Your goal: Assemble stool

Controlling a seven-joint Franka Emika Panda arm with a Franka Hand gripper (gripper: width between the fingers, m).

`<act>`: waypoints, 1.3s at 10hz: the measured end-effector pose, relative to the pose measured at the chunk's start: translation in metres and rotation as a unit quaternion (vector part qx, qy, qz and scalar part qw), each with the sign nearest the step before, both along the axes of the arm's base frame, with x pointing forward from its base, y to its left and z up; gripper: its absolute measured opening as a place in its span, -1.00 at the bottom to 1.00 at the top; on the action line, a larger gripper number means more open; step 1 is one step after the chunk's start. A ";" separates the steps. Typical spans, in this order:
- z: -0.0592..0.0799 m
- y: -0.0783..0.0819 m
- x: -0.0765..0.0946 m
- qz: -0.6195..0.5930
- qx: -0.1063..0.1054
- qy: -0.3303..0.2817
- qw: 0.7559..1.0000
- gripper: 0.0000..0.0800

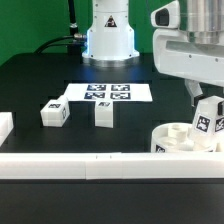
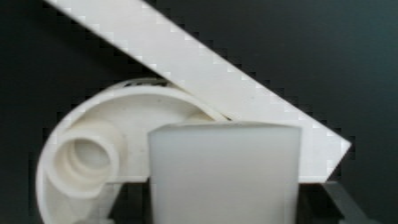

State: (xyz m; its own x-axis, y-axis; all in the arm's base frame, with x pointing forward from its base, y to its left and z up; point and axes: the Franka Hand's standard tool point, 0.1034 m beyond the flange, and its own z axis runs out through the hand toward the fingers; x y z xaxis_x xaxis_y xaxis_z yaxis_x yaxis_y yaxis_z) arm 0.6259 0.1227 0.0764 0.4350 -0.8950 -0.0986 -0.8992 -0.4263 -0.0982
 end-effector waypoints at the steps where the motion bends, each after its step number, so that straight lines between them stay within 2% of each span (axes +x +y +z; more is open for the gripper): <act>1: 0.000 0.000 0.001 -0.035 0.002 0.002 0.999 -0.16; 5: 0.001 0.003 0.001 -0.114 0.016 0.013 0.993 -0.16; 7: 0.000 0.004 0.001 -0.197 0.031 0.025 0.980 -0.16; 9: 0.000 0.002 0.002 -0.335 0.070 0.016 0.940 -0.16; 12: 0.001 0.005 0.003 -0.438 0.091 0.021 0.894 -0.16; 13: 0.001 0.005 0.003 -0.443 0.092 0.024 0.892 -0.16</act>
Offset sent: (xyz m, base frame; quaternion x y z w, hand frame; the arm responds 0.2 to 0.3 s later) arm 0.0000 0.0000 0.0000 0.0000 0.0000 0.1938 0.9810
